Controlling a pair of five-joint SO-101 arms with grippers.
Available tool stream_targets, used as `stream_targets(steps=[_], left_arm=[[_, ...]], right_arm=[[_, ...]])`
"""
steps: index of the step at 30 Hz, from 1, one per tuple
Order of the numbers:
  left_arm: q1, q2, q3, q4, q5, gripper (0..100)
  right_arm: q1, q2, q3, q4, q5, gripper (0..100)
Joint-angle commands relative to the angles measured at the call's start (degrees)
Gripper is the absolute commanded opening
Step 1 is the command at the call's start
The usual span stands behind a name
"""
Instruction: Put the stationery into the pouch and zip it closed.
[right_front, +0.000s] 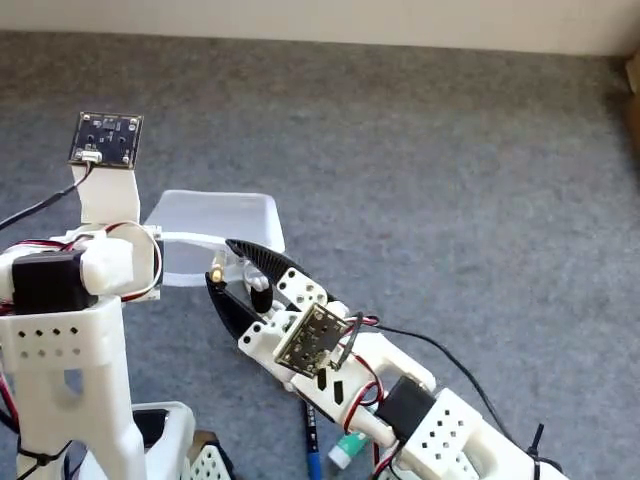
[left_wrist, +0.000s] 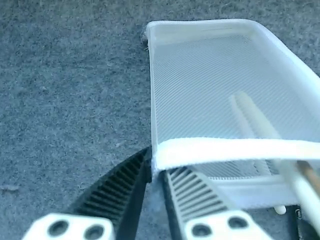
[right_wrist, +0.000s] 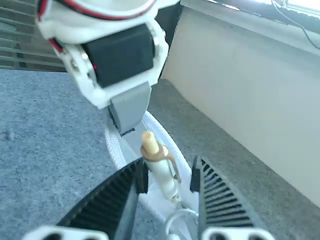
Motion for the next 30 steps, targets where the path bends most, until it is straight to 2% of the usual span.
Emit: stream_targets(steps=[1, 4, 8, 12, 18, 26, 30], left_arm=[[0.48, 0.92, 0.22, -0.79, 0.26, 1], [0.48, 0.92, 0.22, -0.79, 0.26, 1], [0.48, 0.92, 0.75, -0.88, 0.26, 1], [0.48, 0.92, 1.36, -1.14, 0.26, 1], [0.48, 0.92, 1.36, -1.14, 0.26, 1], [-0.92, 0.92, 1.36, -1.14, 0.26, 1], [-2.51, 0.92, 1.45, -1.14, 0.26, 1]], right_arm=[[1.01, -1.89, -0.57, 0.31, -0.53, 13.2], [0.92, -1.89, -2.59, 2.15, -0.62, 13.2], [0.92, -1.89, -8.31, 12.09, -0.79, 13.4], [1.01, -1.45, -14.99, 21.76, -7.47, 13.9], [1.01, -1.36, -20.26, 29.49, -9.49, 24.5], [0.92, -1.36, -20.53, 30.64, -9.49, 24.3], [0.75, -1.36, -20.53, 30.29, -9.23, 13.2]])
